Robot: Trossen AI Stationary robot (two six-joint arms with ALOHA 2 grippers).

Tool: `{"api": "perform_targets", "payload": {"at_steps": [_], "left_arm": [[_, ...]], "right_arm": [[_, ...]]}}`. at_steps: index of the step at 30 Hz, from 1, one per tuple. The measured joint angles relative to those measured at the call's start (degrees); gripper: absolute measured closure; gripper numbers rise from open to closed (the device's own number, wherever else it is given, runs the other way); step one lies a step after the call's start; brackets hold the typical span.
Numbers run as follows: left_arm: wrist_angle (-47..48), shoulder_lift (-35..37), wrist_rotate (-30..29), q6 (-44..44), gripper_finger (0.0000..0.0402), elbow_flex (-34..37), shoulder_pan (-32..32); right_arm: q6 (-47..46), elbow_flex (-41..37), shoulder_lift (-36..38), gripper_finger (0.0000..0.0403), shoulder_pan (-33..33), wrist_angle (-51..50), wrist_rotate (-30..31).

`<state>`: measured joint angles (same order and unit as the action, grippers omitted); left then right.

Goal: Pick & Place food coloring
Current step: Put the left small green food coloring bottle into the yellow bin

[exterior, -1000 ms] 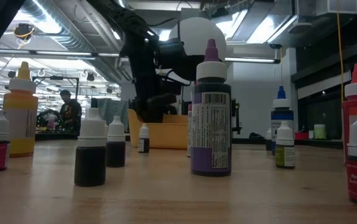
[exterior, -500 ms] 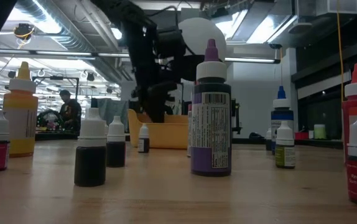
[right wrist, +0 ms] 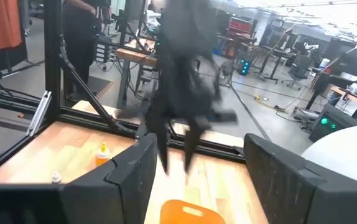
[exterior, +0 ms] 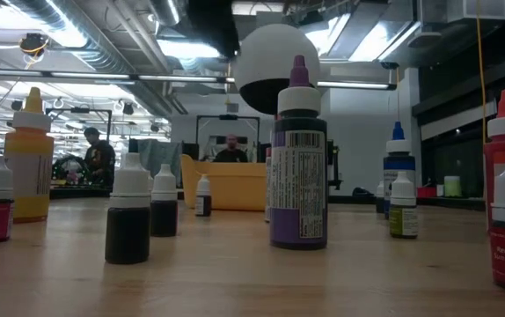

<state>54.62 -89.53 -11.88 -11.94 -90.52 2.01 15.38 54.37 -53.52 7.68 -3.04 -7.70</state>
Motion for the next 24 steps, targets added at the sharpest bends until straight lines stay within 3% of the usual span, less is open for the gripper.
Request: {"api": "perform_targets", "payload": {"at_steps": [6, 12, 17, 24], "left_arm": [[2.73, 6.49, -0.11, -8.21, 0.0261, 7.43, -11.14], [-0.15, 6.74, -0.02, -11.06, 0.0261, 18.55, -20.36], [-6.03, 6.05, 0.04, -12.09, 0.0261, 23.38, -21.8], [-10.26, 3.25, 4.02, -13.29, 0.0251, 25.42, -19.09]], "right_arm": [[0.09, 0.0, 0.0, 0.0162, 0.0, -0.22, 0.06], [0.07, 0.0, 0.0, 0.0162, -0.02, -0.78, 0.07], [-0.02, 0.0, 0.0, 0.0162, -0.02, -1.12, 0.11], [-0.13, 0.0, 0.0, 0.0162, -0.04, -1.81, 0.11]]}}
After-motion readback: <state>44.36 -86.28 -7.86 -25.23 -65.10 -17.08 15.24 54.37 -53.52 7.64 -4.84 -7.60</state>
